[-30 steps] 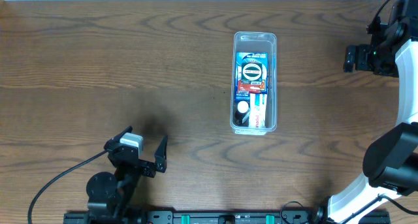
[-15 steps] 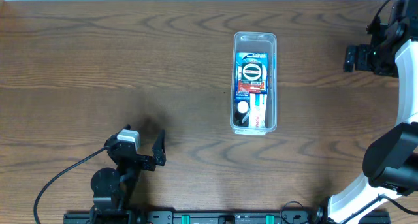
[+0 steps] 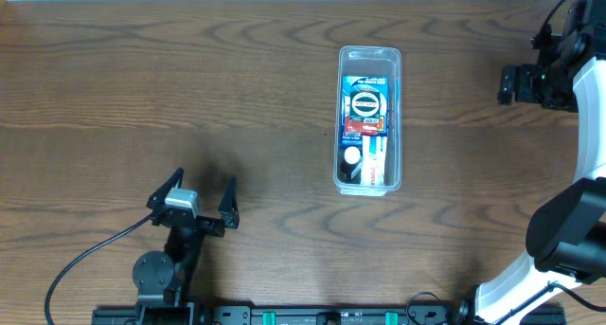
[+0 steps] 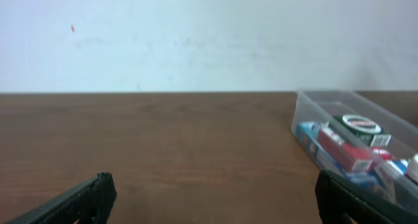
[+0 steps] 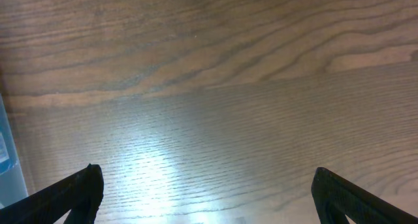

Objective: Pack container

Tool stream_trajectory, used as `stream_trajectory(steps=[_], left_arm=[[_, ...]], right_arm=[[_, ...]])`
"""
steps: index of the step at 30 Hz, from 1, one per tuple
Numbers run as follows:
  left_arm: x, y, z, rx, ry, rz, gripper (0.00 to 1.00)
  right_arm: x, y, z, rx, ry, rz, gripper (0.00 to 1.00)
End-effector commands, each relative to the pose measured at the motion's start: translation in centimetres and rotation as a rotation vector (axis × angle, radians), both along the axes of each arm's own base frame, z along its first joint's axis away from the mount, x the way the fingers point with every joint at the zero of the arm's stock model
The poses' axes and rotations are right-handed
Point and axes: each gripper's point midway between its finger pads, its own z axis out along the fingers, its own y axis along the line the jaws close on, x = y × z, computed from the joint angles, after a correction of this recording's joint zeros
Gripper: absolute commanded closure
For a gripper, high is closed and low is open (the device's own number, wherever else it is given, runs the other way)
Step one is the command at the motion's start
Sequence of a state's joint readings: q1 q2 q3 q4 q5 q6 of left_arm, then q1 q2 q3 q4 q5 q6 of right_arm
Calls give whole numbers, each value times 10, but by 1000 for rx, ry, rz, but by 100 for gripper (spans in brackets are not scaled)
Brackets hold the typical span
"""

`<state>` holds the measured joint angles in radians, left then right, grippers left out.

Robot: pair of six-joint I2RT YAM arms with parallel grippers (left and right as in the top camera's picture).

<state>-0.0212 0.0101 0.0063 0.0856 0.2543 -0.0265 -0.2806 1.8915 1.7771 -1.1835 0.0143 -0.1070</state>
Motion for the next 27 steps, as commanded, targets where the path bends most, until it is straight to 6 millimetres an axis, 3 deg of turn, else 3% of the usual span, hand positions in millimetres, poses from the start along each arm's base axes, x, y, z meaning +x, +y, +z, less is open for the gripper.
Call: stream_trajectory(steps=[1, 7, 12, 27], left_arm=[[1, 7, 4, -5, -18, 39, 2], [2, 13, -7, -3, 26, 71, 2], [0, 13, -34, 3, 137, 72, 2], [0, 14, -33, 2, 135, 80, 2]], right_arm=[[0, -3, -3, 2, 4, 4, 1], [0, -3, -3, 2, 4, 4, 1], [0, -3, -3, 2, 4, 4, 1], [0, -3, -3, 2, 4, 4, 1]])
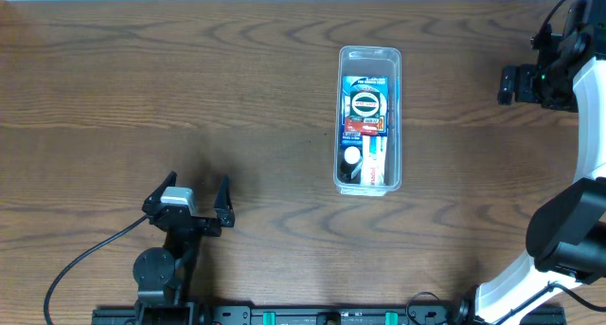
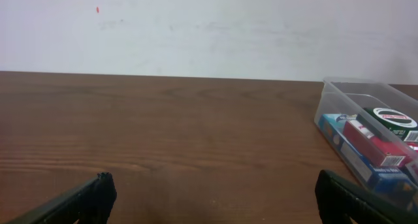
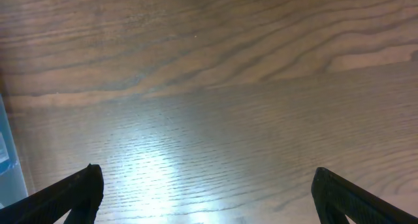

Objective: Pack container

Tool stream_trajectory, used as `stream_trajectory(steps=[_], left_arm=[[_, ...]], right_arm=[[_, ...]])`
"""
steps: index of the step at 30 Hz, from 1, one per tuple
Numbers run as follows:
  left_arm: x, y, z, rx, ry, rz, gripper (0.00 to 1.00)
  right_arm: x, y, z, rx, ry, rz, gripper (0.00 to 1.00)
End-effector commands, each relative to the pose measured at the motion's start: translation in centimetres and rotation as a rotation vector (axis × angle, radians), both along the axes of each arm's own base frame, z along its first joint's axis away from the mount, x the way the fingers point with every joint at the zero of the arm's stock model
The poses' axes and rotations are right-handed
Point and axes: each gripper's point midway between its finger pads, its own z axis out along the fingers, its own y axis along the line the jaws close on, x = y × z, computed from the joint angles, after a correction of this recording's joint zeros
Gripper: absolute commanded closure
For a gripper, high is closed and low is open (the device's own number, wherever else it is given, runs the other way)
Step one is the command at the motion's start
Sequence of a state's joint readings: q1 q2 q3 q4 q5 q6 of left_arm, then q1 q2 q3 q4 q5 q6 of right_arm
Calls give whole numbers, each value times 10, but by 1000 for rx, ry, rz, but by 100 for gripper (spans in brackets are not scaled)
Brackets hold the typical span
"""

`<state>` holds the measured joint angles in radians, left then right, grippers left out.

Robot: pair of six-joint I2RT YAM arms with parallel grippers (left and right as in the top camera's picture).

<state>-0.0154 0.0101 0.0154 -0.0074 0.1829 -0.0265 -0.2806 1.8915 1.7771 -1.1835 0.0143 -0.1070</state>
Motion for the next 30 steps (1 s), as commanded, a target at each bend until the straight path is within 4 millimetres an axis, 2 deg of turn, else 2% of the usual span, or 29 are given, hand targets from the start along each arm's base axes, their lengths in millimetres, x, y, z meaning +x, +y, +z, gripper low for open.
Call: stream_trajectory(steps=[1, 26, 30], left_arm=[[-1, 1, -15, -4, 51, 4, 2], [-1, 1, -15, -4, 51, 4, 2], [-1, 1, -15, -4, 51, 4, 2]], right_arm=[[0, -3, -3, 2, 4, 4, 1], [0, -3, -2, 2, 4, 4, 1], [0, 2, 12, -8, -30, 14, 1]])
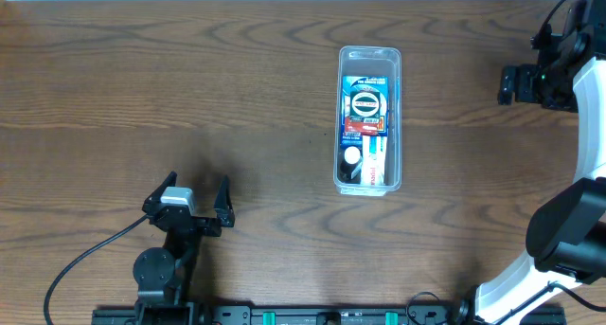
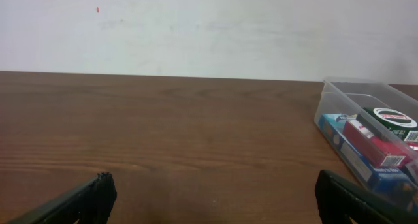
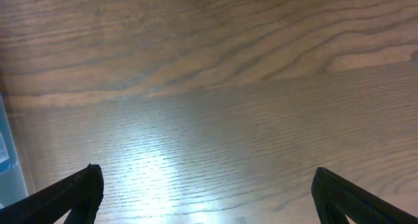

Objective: Pack container

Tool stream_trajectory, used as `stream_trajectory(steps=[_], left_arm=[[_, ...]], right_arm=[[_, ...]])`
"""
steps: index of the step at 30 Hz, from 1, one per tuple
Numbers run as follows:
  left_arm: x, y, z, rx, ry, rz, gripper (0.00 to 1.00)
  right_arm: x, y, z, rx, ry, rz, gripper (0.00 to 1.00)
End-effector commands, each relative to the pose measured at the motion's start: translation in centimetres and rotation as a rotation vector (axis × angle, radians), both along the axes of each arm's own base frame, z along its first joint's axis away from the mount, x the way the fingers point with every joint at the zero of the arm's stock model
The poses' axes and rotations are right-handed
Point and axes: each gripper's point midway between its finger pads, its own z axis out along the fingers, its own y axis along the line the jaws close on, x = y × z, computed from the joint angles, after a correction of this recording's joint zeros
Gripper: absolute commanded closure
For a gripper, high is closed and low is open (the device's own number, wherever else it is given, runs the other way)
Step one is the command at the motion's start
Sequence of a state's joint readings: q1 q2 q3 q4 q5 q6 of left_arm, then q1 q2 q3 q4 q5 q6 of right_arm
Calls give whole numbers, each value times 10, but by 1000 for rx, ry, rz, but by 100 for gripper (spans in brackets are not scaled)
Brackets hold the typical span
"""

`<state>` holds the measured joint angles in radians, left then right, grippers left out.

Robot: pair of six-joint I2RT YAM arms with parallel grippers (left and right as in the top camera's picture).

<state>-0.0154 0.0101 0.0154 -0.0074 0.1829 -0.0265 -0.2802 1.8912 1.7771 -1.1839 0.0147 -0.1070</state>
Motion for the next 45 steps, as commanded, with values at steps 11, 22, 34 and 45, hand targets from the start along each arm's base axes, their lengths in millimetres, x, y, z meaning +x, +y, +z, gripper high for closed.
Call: stream_trajectory(steps=[11, 22, 34, 45], left_arm=[[-1, 1, -15, -4, 51, 4, 2], [-1, 1, -15, -4, 51, 4, 2], [-1, 1, -15, -4, 51, 4, 2], [-1, 1, -15, -4, 51, 4, 2]], right_arm=[[-33, 62, 147, -83, -378, 144, 1], [-111, 105, 252, -118, -710, 241, 1], [-173, 116, 287, -113, -903, 267, 1], [-165, 150, 222, -5, -1149, 416, 1]])
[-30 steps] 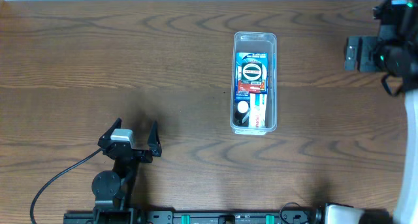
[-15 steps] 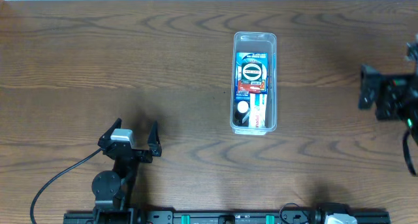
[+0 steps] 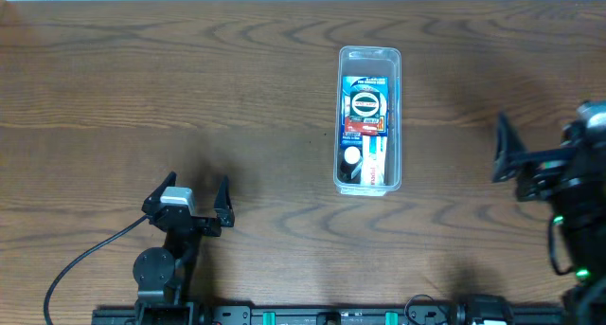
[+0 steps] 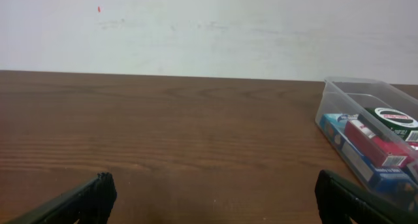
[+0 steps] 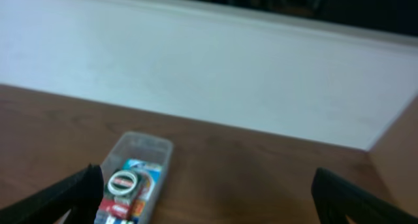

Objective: Pack container

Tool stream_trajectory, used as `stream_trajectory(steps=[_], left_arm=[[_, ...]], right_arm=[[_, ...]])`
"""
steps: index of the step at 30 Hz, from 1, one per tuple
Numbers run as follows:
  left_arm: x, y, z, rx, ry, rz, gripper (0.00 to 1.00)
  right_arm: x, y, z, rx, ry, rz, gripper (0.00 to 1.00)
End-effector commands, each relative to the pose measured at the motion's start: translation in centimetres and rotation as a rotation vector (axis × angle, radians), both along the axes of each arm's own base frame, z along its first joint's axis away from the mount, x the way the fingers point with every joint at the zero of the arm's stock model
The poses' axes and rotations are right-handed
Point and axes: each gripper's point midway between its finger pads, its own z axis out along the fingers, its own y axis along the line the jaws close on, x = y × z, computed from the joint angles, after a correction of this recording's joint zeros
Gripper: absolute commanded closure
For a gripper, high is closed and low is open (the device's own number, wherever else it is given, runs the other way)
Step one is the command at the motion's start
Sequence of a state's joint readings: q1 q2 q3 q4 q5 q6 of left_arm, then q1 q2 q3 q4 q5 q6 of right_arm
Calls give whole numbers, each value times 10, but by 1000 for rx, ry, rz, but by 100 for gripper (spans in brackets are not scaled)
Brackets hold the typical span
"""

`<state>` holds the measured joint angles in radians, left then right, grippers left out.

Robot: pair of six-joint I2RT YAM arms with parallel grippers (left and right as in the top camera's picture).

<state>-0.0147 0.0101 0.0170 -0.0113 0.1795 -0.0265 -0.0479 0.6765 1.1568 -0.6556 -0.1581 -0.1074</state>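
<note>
A clear plastic container (image 3: 369, 119) stands on the wooden table right of centre, holding a blue box, a round black tin (image 3: 366, 104), a red packet and a white tube. My left gripper (image 3: 186, 199) rests open near the front left, nothing between its fingers; the container (image 4: 366, 129) lies to its right. My right gripper (image 3: 530, 164) is at the right, open and empty, facing the container (image 5: 134, 178) from a distance.
A white wall (image 4: 209, 28) runs along the table's far edge. Bare brown wood (image 3: 189, 88) surrounds the container. A black cable (image 3: 85, 259) trails from the left arm's base at the front left.
My right arm has moved from the far right edge of the table to nearer the front right, and its camera now faces the container and wall. The left gripper has not moved.
The left gripper stood open at the front left, then sat slightly further back toward its base and stayed there. The right gripper held open over bare wood at the far right through all earlier moments, and now sits nearer the front. The container's contents are unchanged.
</note>
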Motion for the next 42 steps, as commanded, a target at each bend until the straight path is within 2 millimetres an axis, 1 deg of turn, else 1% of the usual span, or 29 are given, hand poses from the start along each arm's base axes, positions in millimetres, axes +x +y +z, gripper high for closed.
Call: stream_trajectory(steps=[1, 3, 6, 10, 11, 15, 24, 33, 42], left_arm=[[-1, 0, -15, -5, 48, -1, 2], [-1, 0, -15, -5, 48, -1, 2], [-1, 0, -15, -5, 49, -1, 2], [-1, 0, -15, -5, 48, -1, 2], [-1, 0, -15, -5, 48, -1, 2], [-1, 0, -15, -5, 48, -1, 2], [-1, 0, -15, -5, 48, -1, 2], [-1, 0, -15, -5, 48, -1, 2], [-1, 0, -15, -5, 48, -1, 2]], right_arm=[[-7, 17, -30, 19, -30, 90, 1], [-8, 17, -48, 42, -77, 87, 1], [-10, 17, -67, 55, -145, 87, 1], [-12, 18, -83, 61, -225, 93, 1], [-11, 17, -89, 59, -241, 93, 1], [-11, 17, -109, 57, -264, 93, 1], [-17, 17, -121, 47, -407, 98, 1], [-13, 16, -155, 49, -386, 89, 1], [-6, 15, -182, 52, -354, 87, 1]])
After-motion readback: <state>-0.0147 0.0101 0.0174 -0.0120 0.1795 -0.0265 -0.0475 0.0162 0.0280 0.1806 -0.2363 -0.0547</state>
